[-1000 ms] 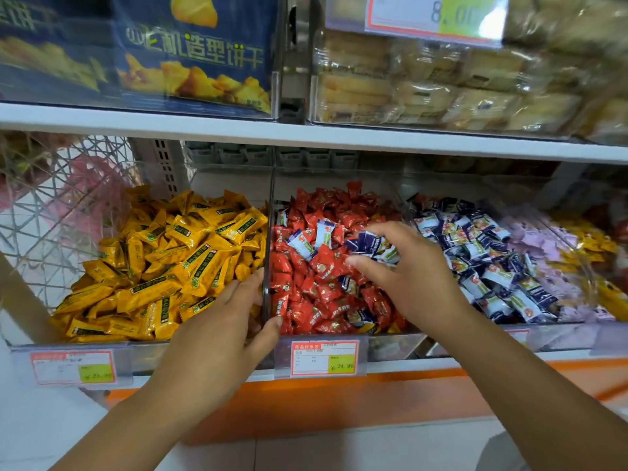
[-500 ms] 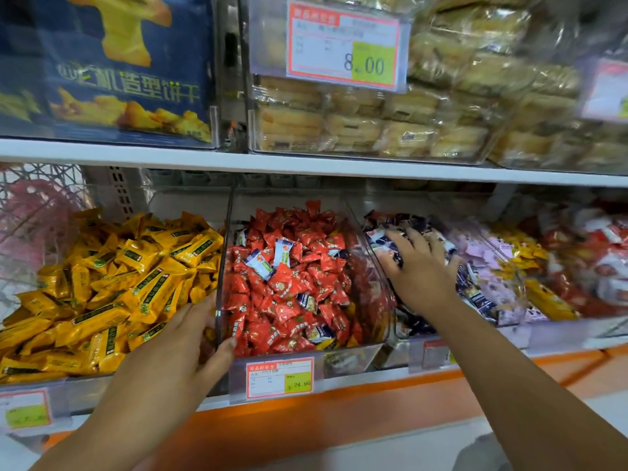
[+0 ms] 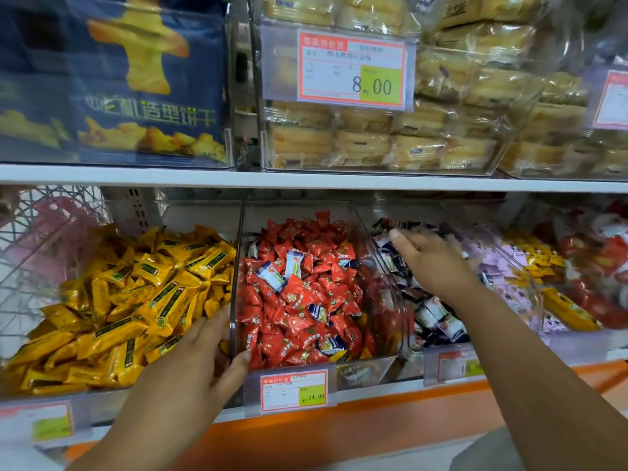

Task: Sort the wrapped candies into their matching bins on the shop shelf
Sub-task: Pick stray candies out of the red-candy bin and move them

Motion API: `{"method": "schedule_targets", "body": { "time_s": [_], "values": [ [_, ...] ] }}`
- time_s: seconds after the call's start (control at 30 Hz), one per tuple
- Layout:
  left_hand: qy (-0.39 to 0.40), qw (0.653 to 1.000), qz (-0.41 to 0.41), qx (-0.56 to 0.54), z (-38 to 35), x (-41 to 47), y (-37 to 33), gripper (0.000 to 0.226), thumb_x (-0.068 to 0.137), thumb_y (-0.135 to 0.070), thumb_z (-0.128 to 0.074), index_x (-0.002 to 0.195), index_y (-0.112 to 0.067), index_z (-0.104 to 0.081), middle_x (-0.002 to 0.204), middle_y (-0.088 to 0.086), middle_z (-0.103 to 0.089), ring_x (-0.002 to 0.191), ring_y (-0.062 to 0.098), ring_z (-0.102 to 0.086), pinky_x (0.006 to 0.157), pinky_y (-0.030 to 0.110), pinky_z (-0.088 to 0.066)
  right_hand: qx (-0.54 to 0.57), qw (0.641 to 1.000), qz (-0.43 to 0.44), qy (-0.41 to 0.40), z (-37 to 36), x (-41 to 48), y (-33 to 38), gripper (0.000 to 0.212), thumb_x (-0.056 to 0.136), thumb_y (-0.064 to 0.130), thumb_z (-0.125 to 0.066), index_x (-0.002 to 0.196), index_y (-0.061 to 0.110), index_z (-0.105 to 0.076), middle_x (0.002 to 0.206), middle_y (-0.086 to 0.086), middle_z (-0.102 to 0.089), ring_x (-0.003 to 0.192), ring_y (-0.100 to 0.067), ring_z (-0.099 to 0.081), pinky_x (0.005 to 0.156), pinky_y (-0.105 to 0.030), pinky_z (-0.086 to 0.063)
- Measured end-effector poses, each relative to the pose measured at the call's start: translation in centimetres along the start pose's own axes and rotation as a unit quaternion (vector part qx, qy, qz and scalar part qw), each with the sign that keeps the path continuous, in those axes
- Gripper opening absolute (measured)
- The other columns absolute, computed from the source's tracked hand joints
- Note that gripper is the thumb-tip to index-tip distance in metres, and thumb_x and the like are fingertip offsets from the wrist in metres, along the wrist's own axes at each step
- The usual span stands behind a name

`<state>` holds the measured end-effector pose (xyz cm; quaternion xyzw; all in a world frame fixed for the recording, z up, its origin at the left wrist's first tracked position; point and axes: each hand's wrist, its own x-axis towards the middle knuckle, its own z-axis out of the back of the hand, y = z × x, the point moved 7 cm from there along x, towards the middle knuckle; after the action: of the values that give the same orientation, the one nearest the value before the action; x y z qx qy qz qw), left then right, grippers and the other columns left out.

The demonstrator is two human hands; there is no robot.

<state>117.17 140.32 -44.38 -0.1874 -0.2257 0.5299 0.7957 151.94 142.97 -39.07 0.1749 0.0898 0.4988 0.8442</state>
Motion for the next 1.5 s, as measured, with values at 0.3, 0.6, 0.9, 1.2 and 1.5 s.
{"method": "schedule_targets", "body": {
  "time_s": [0.3, 0.6, 0.9, 1.2, 1.5],
  "values": [
    [0.004, 1.000, -0.006, -0.009, 0.5, -0.1, -0.7, 0.062, 0.088, -0.057, -0.045, 0.144, -0.048, -0.019, 0.111, -0.030, -0.040, 0.085, -0.008, -0.055, 0.063, 0.018, -0.048, 0.115, 0.944, 0.308, 0.008, -2.6, -6.7, 12.7, 0.027, 0.097, 0.026, -0.053, 0.122, 0.030, -0.063, 0.106, 0.013, -0.059, 0.082, 0.004, -0.054, 0.070, -0.006, -0.038],
    [0.003, 0.999, -0.014, 0.052, 1.0, -0.5, -1.2, 0.069, 0.094, -0.059, -0.034, 0.150, -0.041, 0.001, 0.135, -0.026, -0.032, 0.108, 0.000, -0.051, 0.070, 0.016, -0.036, 0.083, 0.969, 0.233, 0.016, -8.6, -3.6, 14.2, 0.044, 0.095, 0.020, -0.055, 0.138, 0.022, -0.049, 0.127, -0.007, -0.049, 0.099, -0.015, -0.053, 0.084, -0.024, -0.041],
    [-0.001, 0.999, -0.023, 0.041, 0.8, -0.4, -0.9, 0.067, 0.094, -0.057, -0.036, 0.151, -0.041, -0.004, 0.132, -0.022, -0.037, 0.096, 0.003, -0.057, 0.069, 0.020, -0.041, 0.062, 0.938, 0.328, 0.091, -10.6, -5.2, 15.7, 0.041, 0.098, 0.015, -0.050, 0.138, 0.028, -0.050, 0.106, 0.005, -0.036, 0.088, -0.010, -0.047, 0.067, -0.016, -0.035],
    [0.002, 0.998, -0.018, 0.055, 0.6, -0.3, -0.7, 0.068, 0.094, -0.057, -0.035, 0.152, -0.038, -0.004, 0.134, -0.021, -0.037, 0.092, 0.003, -0.057, 0.070, 0.021, -0.042, 0.226, 0.940, 0.244, 0.081, -6.8, -4.4, 13.4, 0.008, 0.093, 0.021, -0.061, 0.091, 0.028, -0.058, 0.088, 0.011, -0.064, 0.069, -0.009, -0.056, 0.063, -0.025, -0.043],
    [0.007, 0.999, -0.010, 0.050, 0.3, -0.1, -0.8, 0.066, 0.093, -0.053, -0.038, 0.151, -0.036, -0.010, 0.132, -0.018, -0.040, 0.085, 0.001, -0.056, 0.066, 0.022, -0.043, -0.032, 0.948, 0.207, 0.239, -4.6, -7.5, 9.4, 0.003, 0.096, 0.034, -0.055, 0.094, 0.036, -0.055, 0.091, 0.016, -0.057, 0.075, -0.007, -0.057, 0.064, -0.025, -0.048]
  ]
}}
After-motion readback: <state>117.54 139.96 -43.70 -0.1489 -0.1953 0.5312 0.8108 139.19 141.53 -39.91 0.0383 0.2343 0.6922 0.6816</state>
